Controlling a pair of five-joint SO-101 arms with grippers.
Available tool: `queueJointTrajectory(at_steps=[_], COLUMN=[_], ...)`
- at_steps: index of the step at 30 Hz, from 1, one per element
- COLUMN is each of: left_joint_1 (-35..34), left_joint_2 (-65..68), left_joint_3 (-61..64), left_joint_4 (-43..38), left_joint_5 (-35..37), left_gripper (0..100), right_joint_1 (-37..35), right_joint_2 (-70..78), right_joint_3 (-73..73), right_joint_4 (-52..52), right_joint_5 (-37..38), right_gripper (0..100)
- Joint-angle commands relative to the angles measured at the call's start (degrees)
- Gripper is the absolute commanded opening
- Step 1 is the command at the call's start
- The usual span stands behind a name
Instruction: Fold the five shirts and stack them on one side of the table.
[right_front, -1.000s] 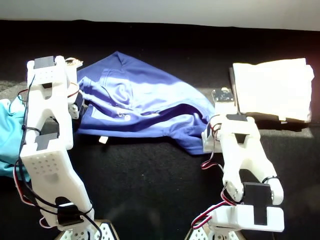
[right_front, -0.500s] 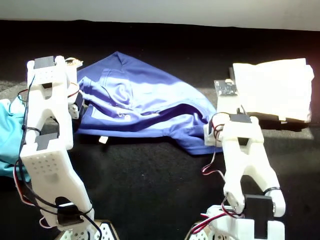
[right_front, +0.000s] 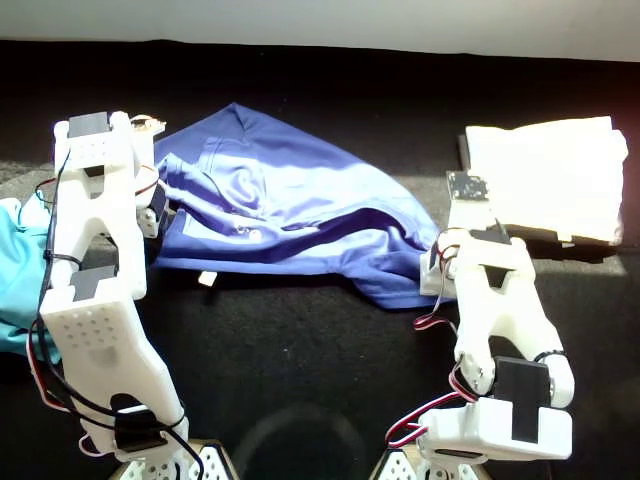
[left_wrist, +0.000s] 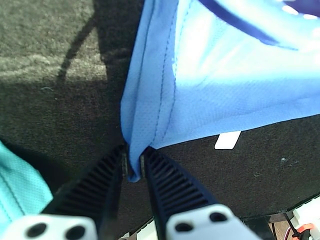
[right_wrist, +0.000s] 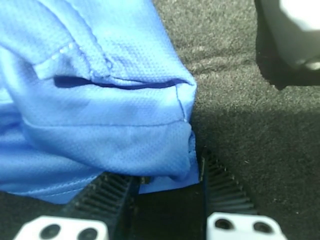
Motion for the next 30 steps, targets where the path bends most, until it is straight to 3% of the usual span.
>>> queueJointTrajectory(at_steps=[1,3,10,15,21,25,30], left_joint_1=[0.8,0.8,2.1,7.5,14.2,15.6,16.0], left_joint_2=[-0.9,-0.9,-0.6,-3.0,-18.2,-30.6,-44.8], left_joint_3=[-2.3,-2.3,-2.3,-3.5,-3.5,-1.5,-1.8], left_joint_4=[0.4,0.4,0.1,0.6,1.8,1.8,1.4], left_joint_5=[-0.1,-0.1,-0.1,-0.1,1.0,4.8,4.7], left_gripper=[1,1,1,1,1,1,1], right_joint_1=[0.4,0.5,1.7,4.7,8.8,8.9,8.9], right_joint_2=[0.1,-0.2,-2.6,-16.2,-36.0,-46.9,-52.8], right_joint_3=[-1.7,-1.8,-2.4,-2.3,-3.1,-7.1,-18.3], right_joint_4=[-0.7,-0.7,-0.8,-0.3,5.6,10.3,12.8], right_joint_5=[0.3,0.3,0.2,0.2,0.2,0.3,3.1], right_gripper=[11.2,0.2,0.7,0.7,0.7,0.7,0.7])
